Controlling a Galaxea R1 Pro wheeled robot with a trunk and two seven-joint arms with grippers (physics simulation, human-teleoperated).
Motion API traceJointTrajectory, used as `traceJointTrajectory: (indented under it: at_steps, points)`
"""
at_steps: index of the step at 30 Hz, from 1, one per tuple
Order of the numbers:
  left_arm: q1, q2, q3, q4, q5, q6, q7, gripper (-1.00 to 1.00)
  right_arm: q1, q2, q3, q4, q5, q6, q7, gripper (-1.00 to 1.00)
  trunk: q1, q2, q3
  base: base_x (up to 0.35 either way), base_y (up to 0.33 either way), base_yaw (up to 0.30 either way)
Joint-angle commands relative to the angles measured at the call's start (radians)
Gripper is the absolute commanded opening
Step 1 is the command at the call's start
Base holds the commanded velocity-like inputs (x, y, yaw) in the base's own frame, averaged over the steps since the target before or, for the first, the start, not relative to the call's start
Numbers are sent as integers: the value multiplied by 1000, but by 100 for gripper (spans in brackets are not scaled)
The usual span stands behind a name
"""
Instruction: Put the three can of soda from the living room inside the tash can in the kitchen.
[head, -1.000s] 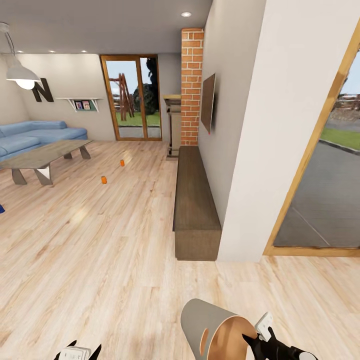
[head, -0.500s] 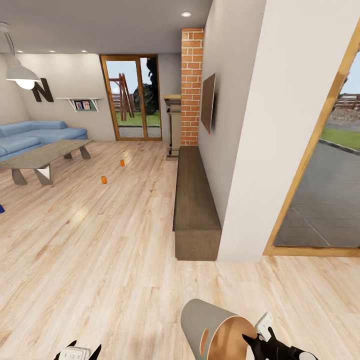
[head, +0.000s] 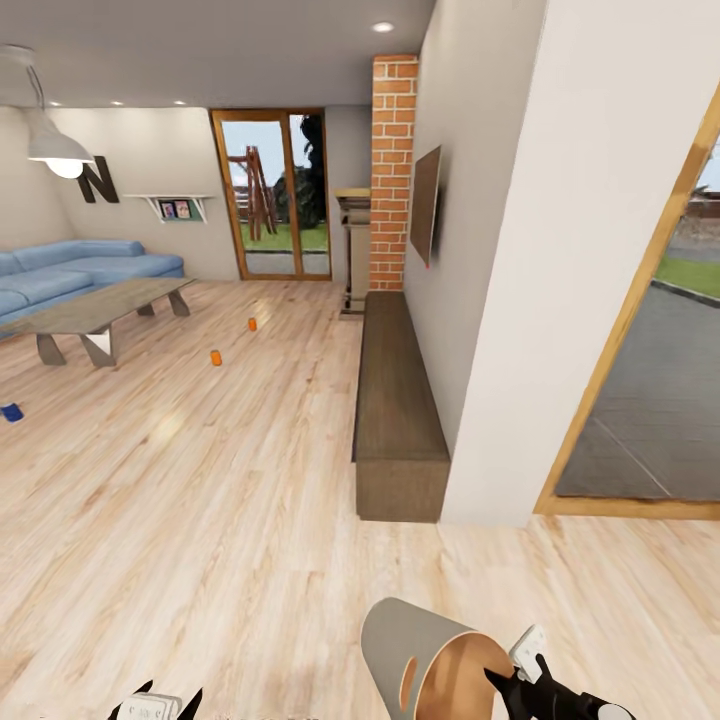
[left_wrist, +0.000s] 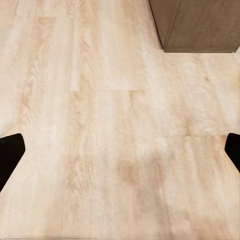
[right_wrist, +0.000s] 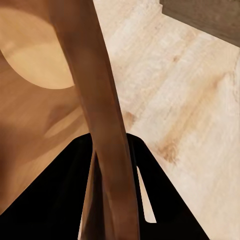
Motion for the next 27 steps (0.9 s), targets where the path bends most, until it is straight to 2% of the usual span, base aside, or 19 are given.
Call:
traceJointTrajectory:
  at_steps: [1,27]
  points:
    - [0,0,0,0,0,0,0,100,0,0,-3,-2,-6,-1,0,-100,0,0,0,0,0,197]
    - [0,0,-1,0,1,0,1,100,0,0,-2,-2,-8,-1,0,-100,0,0,-15,0,0,216]
